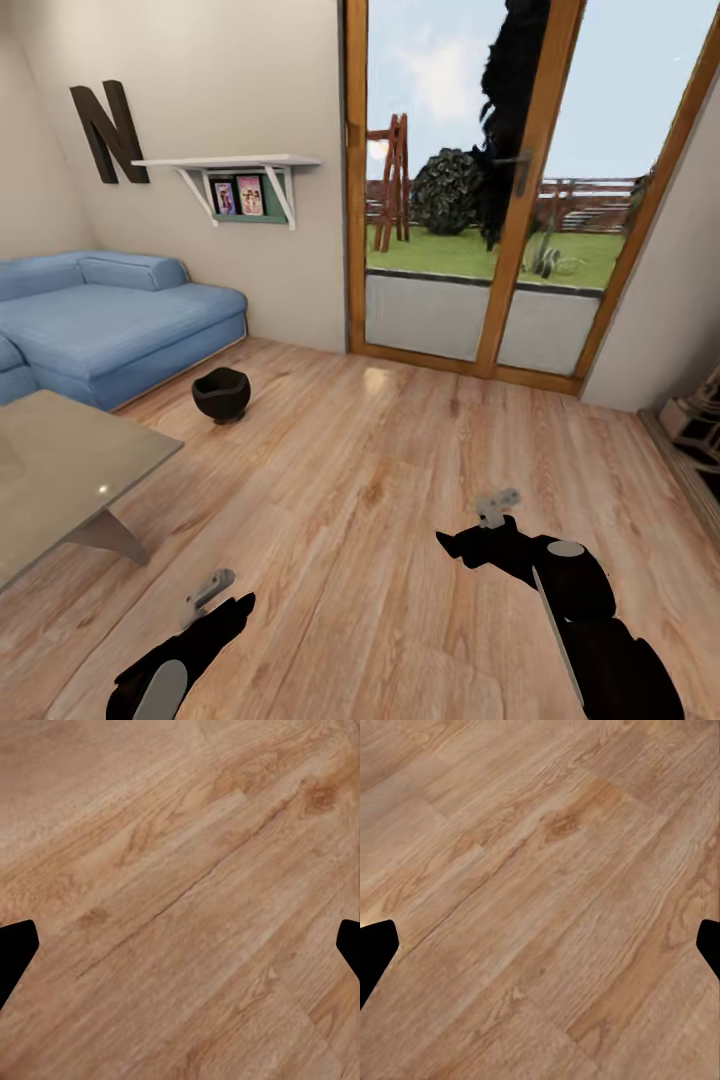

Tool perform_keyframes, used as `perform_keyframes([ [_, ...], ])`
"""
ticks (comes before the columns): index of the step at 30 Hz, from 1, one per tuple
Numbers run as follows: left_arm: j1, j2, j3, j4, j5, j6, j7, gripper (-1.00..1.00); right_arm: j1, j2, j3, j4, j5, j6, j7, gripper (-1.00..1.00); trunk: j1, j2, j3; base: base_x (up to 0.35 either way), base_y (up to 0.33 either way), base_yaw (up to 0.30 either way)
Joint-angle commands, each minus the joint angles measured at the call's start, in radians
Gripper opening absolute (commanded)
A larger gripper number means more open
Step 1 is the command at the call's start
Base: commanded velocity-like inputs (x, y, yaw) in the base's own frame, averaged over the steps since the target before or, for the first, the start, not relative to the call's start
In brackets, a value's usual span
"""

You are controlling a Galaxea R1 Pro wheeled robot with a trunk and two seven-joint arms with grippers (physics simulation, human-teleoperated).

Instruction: Place each of the two pumpkins and all three candles from the living room inside a cabinet in the living room (use any cabinet), then make sure every cabinet is closed, and position the cauldron so it is next to a table in the living room.

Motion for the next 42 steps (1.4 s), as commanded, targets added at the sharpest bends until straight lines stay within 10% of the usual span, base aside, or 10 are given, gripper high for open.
perform_keyframes([
  [1,-0.001,0.001,-0.002,-0.001,0.010,0.000,0.010,1.00,0.000,0.000,-0.001,-0.002,0.010,0.003,0.010,1.00,0.000,0.000,-0.001,0.264,0.187,0.300],
  [42,-0.001,0.002,-0.012,-0.001,0.007,-0.018,0.012,1.00,0.000,0.005,-0.008,-0.002,0.009,-0.012,0.013,1.00,0.000,0.000,-0.001,0.329,-0.034,0.063],
])
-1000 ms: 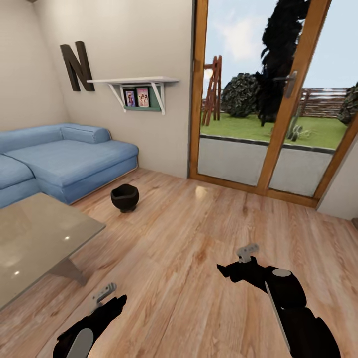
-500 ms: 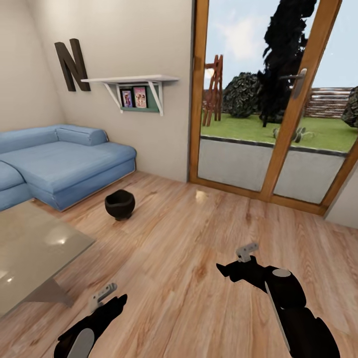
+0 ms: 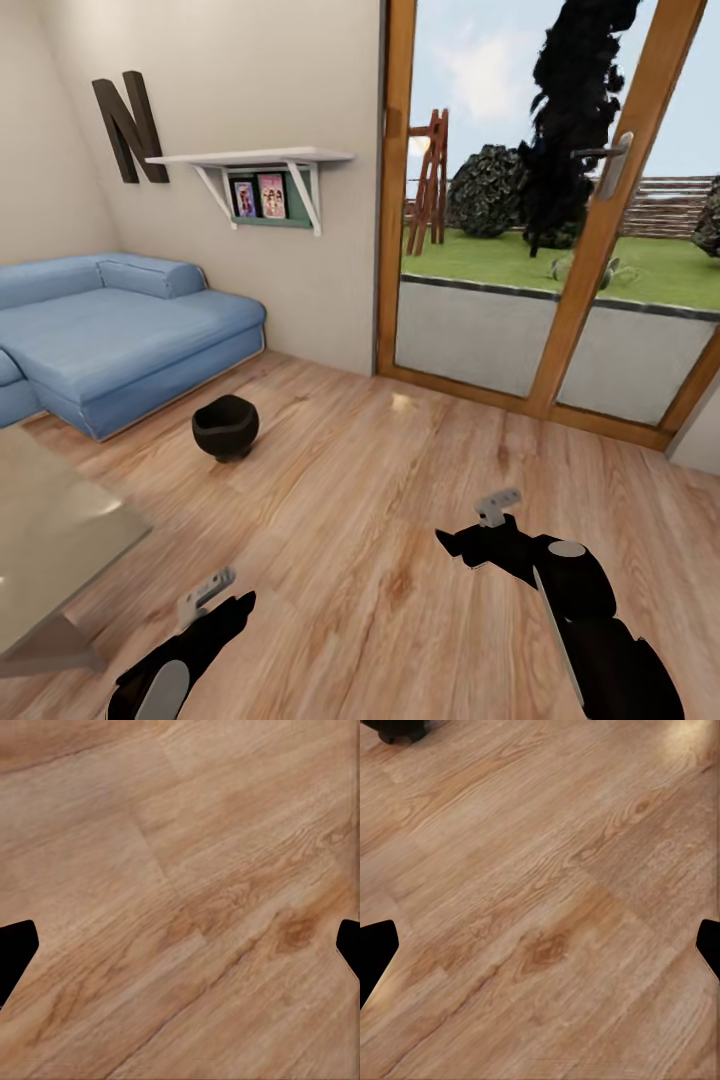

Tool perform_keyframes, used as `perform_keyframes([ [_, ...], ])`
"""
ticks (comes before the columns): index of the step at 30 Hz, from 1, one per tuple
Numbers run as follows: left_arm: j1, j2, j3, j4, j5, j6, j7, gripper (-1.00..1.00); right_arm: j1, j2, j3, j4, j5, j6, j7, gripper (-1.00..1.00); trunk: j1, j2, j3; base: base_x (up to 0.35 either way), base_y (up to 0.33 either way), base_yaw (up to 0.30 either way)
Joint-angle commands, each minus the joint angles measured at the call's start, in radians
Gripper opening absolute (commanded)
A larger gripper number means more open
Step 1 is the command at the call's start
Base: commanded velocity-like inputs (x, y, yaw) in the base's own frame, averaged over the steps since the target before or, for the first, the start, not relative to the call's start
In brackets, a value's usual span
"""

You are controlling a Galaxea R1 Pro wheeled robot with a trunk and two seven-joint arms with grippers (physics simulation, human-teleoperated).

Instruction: Place each of the two pumpkins and all three candles from the living room inside a cabinet in the living room (use any cabinet), then make sure every cabinet is closed, and position the cauldron so it is next to a table in the living room.

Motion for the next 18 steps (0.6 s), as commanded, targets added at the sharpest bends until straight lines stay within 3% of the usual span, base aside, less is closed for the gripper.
perform_keyframes([
  [1,-0.001,0.001,-0.002,-0.002,0.010,0.000,0.010,1.00,-0.001,0.000,-0.001,-0.001,0.011,0.002,0.010,1.00,0.000,0.000,-0.001,0.336,-0.029,0.000],
  [18,-0.001,0.001,-0.002,-0.001,0.010,0.000,0.010,1.00,-0.001,-0.002,0.001,-0.001,0.010,0.003,0.011,1.00,0.000,0.000,-0.001,0.338,-0.004,0.000],
])
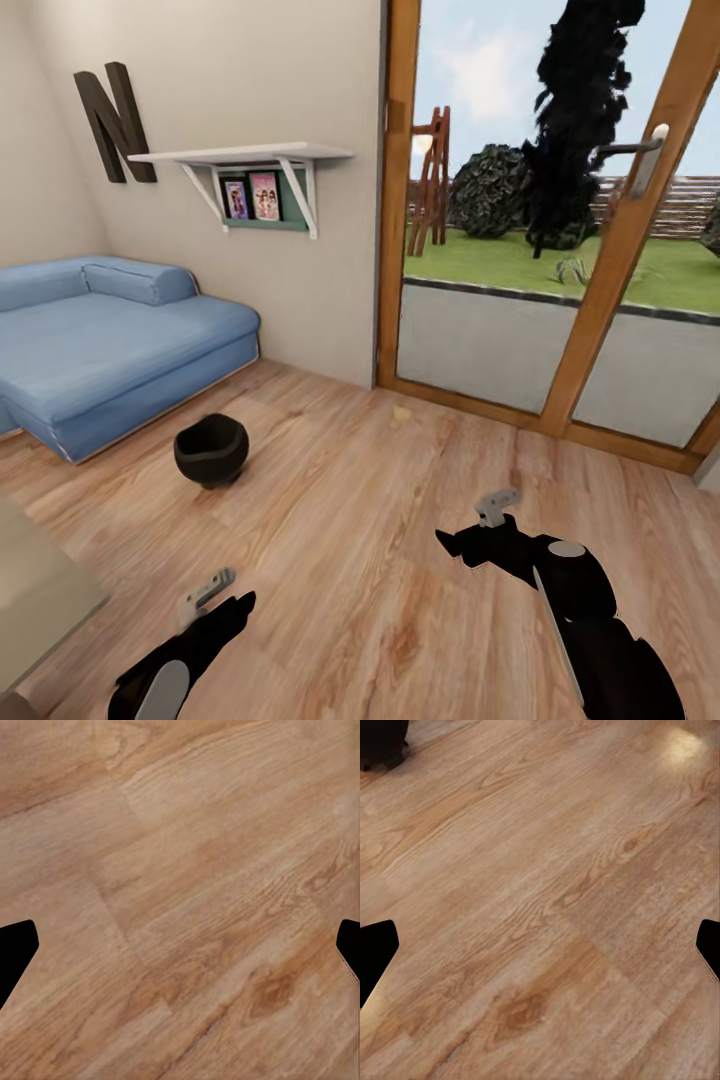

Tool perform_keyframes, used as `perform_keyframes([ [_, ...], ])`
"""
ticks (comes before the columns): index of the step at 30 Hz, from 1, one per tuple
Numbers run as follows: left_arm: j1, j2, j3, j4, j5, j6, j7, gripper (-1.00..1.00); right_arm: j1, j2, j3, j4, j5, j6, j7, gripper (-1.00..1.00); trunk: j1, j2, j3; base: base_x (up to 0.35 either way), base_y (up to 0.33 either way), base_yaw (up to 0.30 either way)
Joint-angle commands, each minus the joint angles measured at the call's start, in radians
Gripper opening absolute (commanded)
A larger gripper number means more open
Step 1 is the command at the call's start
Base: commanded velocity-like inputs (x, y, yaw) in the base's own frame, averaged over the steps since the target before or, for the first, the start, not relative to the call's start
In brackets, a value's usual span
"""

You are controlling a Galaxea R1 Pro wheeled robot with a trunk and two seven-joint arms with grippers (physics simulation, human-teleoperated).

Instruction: Place each of the two pumpkins and all three candles from the living room inside a cabinet in the living room (use any cabinet), then make sure every cabinet is closed, and position the cauldron so it is next to a table in the living room.

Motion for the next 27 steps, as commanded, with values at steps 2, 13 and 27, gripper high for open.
perform_keyframes([
  [2,-0.001,0.001,-0.002,-0.001,0.010,0.000,0.010,1.00,-0.001,0.000,-0.001,-0.001,0.010,0.002,0.010,1.00,0.000,0.000,-0.001,0.337,0.000,0.000],
  [13,-0.001,0.000,-0.003,-0.001,0.011,0.000,0.010,1.00,-0.001,0.001,0.000,-0.001,0.007,0.000,0.009,1.00,0.000,0.000,-0.001,0.337,-0.040,0.000],
  [27,-0.001,0.000,-0.002,-0.001,0.015,0.000,0.009,1.00,-0.001,0.000,0.003,-0.001,0.008,-0.073,0.008,1.00,0.000,0.000,-0.001,0.337,-0.125,0.000],
])
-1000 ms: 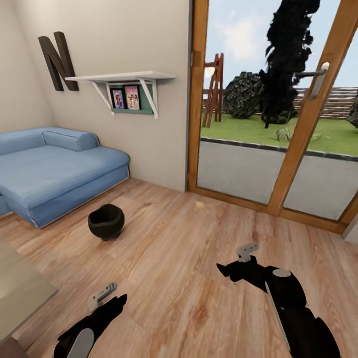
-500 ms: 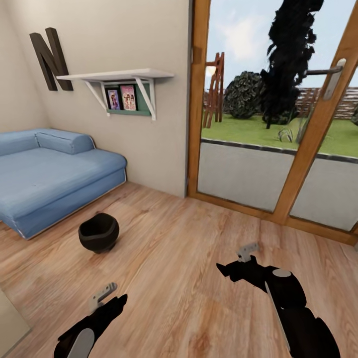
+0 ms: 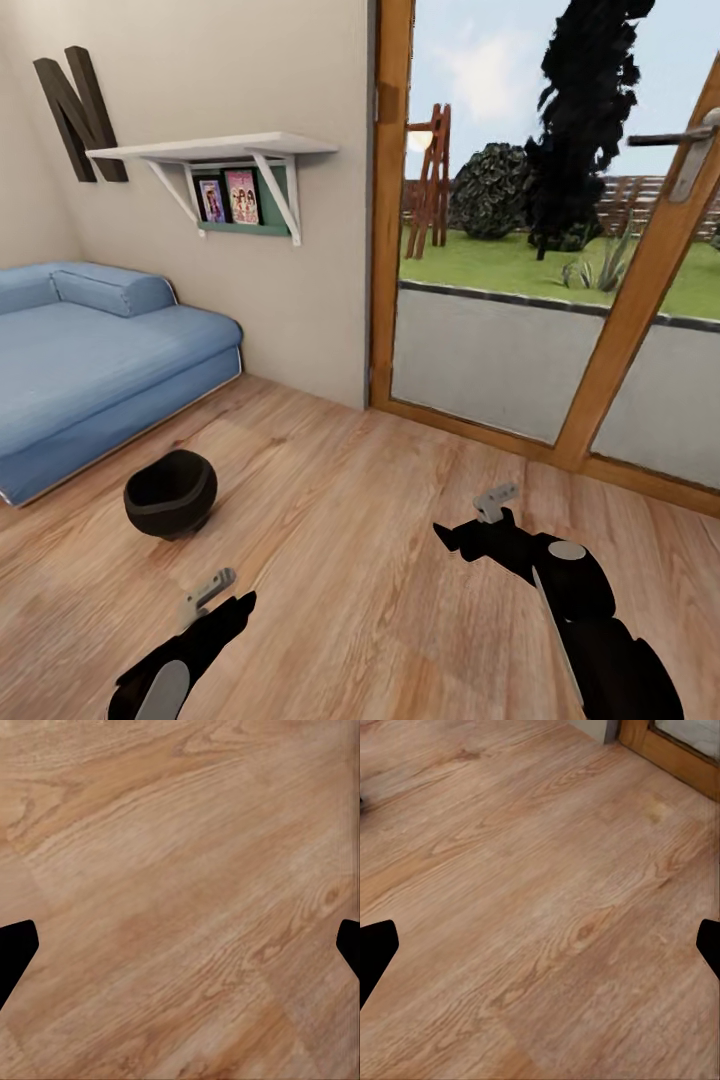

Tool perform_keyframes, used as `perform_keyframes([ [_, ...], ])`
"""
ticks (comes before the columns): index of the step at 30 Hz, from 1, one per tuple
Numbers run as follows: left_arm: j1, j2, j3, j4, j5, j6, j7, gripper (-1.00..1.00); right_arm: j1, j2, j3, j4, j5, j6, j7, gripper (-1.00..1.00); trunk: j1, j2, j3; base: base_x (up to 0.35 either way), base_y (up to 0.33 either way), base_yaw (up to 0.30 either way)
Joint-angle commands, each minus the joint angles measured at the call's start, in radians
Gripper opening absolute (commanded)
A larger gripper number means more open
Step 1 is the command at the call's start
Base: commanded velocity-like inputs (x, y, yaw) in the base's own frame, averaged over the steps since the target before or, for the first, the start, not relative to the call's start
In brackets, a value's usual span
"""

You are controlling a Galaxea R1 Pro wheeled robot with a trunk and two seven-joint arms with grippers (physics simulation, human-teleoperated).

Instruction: Place each of the two pumpkins and all three candles from the living room inside a cabinet in the living room (use any cabinet), then make sure every cabinet is closed, and position the cauldron so it is next to a table in the living room.

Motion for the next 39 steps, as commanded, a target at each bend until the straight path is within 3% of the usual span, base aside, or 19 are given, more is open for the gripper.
perform_keyframes([
  [1,-0.001,0.001,-0.002,-0.002,0.012,0.000,0.010,1.00,-0.001,-0.001,0.000,-0.001,0.010,0.003,0.011,1.00,0.000,0.000,-0.001,0.337,-0.128,0.000],
  [8,-0.001,0.000,0.000,-0.002,0.008,-0.002,0.010,1.00,-0.001,0.002,-0.004,-0.001,0.010,0.010,0.013,1.00,0.000,0.000,-0.001,0.337,-0.128,0.069],
  [16,-0.001,0.000,0.000,0.000,0.006,-0.018,0.010,1.00,-0.001,0.003,-0.006,-0.001,0.010,0.009,0.007,1.00,0.000,0.000,0.000,0.337,-0.128,0.264],
  [17,0.019,0.002,0.004,-0.064,0.008,-0.023,0.011,1.00,-0.008,0.013,0.002,-0.001,0.015,0.038,0.004,1.00,0.000,0.000,0.000,0.337,-0.129,0.296],
  [18,0.018,0.003,0.005,-0.087,0.010,-0.015,0.013,1.00,-0.015,0.052,0.005,-0.001,0.018,0.099,-0.014,1.00,0.000,0.000,0.000,0.336,-0.134,0.297],
  [19,-0.013,0.005,0.009,-0.104,0.009,0.038,0.018,1.00,-0.021,0.117,0.007,0.041,0.019,0.171,-0.109,1.00,0.000,0.000,0.000,0.336,-0.140,0.297],
  [21,-0.027,0.011,0.032,-0.108,0.009,0.069,0.020,1.00,-0.025,0.137,0.008,0.101,0.013,0.180,-0.177,1.00,0.000,0.000,0.000,0.336,-0.140,0.297],
  [25,-0.032,0.020,0.087,-0.106,0.007,0.089,0.021,1.00,-0.042,0.149,0.008,0.173,0.004,0.144,-0.245,1.00,0.000,0.000,0.000,0.336,-0.138,0.295],
  [32,0.002,0.020,0.098,-0.093,0.005,0.081,0.021,1.00,-0.046,0.154,0.014,0.189,0.007,0.113,-0.263,1.00,0.000,0.000,0.000,0.335,-0.122,0.292],
  [35,0.007,0.024,0.096,-0.060,0.002,0.058,0.026,1.00,-0.047,0.156,0.042,0.193,0.015,0.061,-0.270,1.00,0.000,0.000,0.000,0.313,-0.179,0.294],
  [36,0.008,0.020,0.088,-0.036,-0.059,0.041,0.025,1.00,-0.047,0.160,0.114,0.213,0.014,0.047,-0.334,1.00,0.000,0.000,0.000,0.304,-0.198,0.296],
  [39,0.009,0.015,0.082,-0.029,-0.111,0.037,0.025,1.00,-0.047,0.162,0.156,0.233,0.009,0.043,-0.386,1.00,0.000,0.000,0.000,0.303,-0.198,0.297],
])
